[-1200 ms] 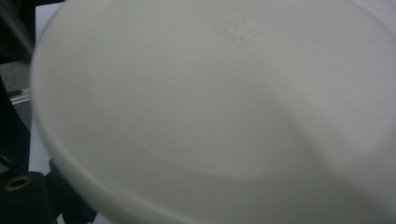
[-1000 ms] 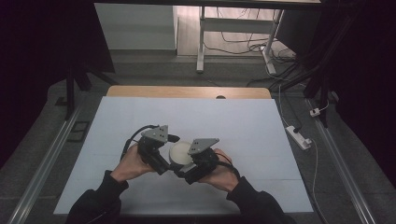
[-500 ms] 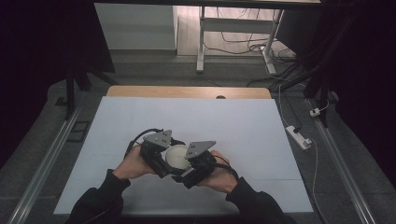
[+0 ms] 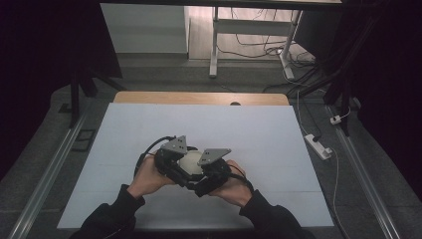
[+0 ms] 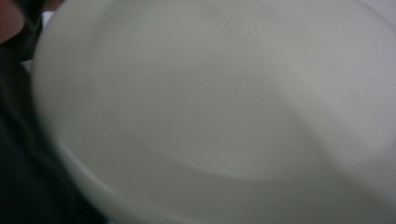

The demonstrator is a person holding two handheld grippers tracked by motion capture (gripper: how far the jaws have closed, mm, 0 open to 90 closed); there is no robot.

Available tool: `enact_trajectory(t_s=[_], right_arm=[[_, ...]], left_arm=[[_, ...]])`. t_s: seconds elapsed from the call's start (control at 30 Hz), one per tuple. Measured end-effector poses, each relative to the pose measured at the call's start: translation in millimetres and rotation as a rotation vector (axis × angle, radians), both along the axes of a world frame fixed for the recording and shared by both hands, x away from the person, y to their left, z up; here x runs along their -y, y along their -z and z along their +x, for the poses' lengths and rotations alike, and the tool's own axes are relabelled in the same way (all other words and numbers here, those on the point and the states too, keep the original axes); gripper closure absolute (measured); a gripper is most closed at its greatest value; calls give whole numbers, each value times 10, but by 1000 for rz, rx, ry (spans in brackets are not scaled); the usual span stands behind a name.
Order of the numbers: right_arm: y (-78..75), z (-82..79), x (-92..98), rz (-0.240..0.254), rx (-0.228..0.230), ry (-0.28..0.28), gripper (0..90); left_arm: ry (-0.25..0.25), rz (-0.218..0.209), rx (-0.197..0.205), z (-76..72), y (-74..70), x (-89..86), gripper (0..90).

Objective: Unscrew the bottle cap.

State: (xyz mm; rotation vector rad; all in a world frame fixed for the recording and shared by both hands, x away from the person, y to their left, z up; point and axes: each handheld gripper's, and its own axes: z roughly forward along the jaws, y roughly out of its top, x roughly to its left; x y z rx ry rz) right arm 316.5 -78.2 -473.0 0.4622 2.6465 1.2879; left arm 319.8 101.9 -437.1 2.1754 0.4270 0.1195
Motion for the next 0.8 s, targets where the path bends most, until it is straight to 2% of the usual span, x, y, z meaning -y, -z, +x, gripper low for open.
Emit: enact_trajectory(t_s=[0.17, 0.27, 0.37, 0.47, 0.53, 0.57, 0.63, 0.67, 0.7, 0.73, 0.77, 0.8], right_arm=[[-5, 21, 10, 0, 14, 51, 65], [0, 32, 25, 0, 11, 55, 65], [-7, 34, 32, 6, 7, 53, 65], [-15, 34, 41, 9, 7, 40, 65], [-13, 35, 46, 8, 5, 28, 64], [-12, 35, 48, 9, 2, 15, 65], [-12, 28, 45, 13, -8, -15, 65], [-12, 20, 39, 16, -11, -32, 65], [-15, 9, 33, 19, -17, -49, 65], [-17, -3, 26, 24, -21, -69, 65], [-21, -16, 19, 25, -21, -88, 65], [-27, -35, 10, 26, -24, -106, 65]], left_arm=[[-84, -2, -14, -1, -5, 47, 75], [-73, -1, -9, 12, 0, 61, 72], [-53, -27, -8, 24, -9, 20, 51], [-25, -32, 14, 13, -71, -54, 4], [17, -28, 19, 2, -114, -115, 0], [17, -28, 19, 2, -114, -115, 0], [98, -6, 28, -14, -138, -181, 4], [98, -6, 28, -14, -138, -181, 7], [145, 8, 31, -24, -130, -194, 7], [145, 8, 31, -24, -130, -194, 10], [200, 1, 21, -25, -114, -200, 11], [200, 1, 21, -25, -114, -200, 13]])
